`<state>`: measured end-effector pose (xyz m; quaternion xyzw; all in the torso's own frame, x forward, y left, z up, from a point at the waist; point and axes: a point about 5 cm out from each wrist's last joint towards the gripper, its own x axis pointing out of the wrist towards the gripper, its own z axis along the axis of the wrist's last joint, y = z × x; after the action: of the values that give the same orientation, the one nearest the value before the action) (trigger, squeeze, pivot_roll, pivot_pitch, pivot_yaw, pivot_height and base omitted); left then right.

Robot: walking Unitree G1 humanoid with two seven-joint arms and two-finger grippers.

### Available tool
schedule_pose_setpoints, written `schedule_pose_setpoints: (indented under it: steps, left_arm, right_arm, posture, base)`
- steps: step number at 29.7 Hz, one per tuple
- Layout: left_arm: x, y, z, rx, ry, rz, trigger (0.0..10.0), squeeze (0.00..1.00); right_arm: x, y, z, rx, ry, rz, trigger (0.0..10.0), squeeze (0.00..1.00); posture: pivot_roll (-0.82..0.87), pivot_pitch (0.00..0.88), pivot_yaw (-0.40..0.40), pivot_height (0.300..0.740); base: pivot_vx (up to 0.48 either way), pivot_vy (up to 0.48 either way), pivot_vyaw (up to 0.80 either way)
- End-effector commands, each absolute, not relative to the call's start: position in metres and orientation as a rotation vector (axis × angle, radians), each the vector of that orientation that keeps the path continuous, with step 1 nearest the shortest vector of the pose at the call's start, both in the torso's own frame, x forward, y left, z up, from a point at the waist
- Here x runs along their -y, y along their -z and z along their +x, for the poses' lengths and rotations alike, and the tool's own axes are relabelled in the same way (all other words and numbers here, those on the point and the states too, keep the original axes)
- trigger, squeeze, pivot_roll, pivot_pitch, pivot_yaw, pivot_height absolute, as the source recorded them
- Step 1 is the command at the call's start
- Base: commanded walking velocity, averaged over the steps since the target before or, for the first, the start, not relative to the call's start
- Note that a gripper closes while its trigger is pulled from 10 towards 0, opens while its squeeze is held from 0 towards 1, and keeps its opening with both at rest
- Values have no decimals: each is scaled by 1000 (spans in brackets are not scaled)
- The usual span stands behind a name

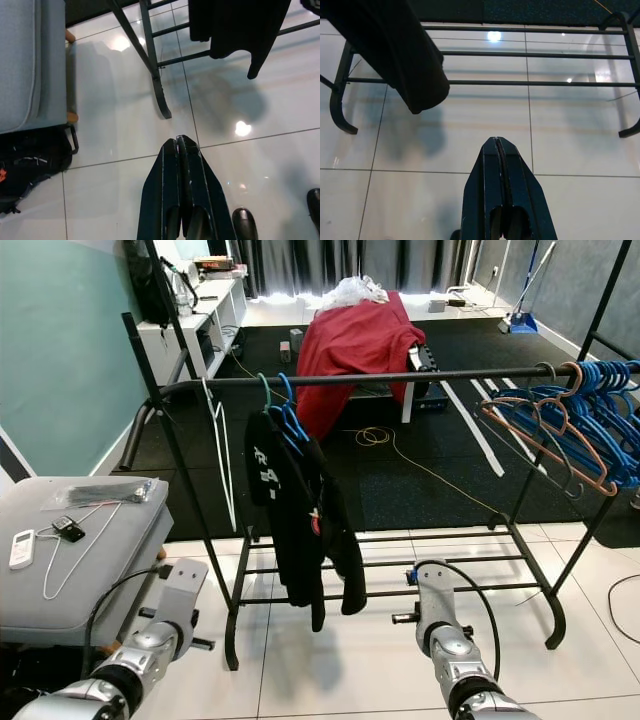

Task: Hang hanger

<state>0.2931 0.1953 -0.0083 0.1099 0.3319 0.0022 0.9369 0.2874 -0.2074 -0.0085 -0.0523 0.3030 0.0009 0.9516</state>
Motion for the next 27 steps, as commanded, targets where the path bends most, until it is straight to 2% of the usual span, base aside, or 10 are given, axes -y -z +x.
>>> schedule_pose_setpoints:
  steps: [1,20,21,22,27]
  left_arm:
    - [-198,8,293,-692,-11,228,10000,0]
    - [-212,15,282,-701,-26,224,10000,0]
    - [-213,16,281,-702,-35,211,10000,910]
    - [-212,15,281,-695,-46,166,10000,1000]
    - [-211,13,284,-684,-55,119,10000,1000]
  right_arm:
    - [206,10,286,-617,-4,-104,10000,0]
    - [206,10,286,-612,-3,-93,10000,0]
    - [205,9,286,-603,-5,-80,10000,106]
    - [205,8,287,-594,-7,-69,10000,1000]
    - [205,8,288,-586,-6,-59,10000,1000]
  posture:
    - [-28,0,20,740]
    - [-29,4,21,740]
    - [-29,4,20,740]
    - [-29,5,22,740]
    - [-29,5,20,740]
  base:
    - [0,0,0]
    - [0,0,0]
    - [0,0,0]
    - [0,0,0]
    - [0,0,0]
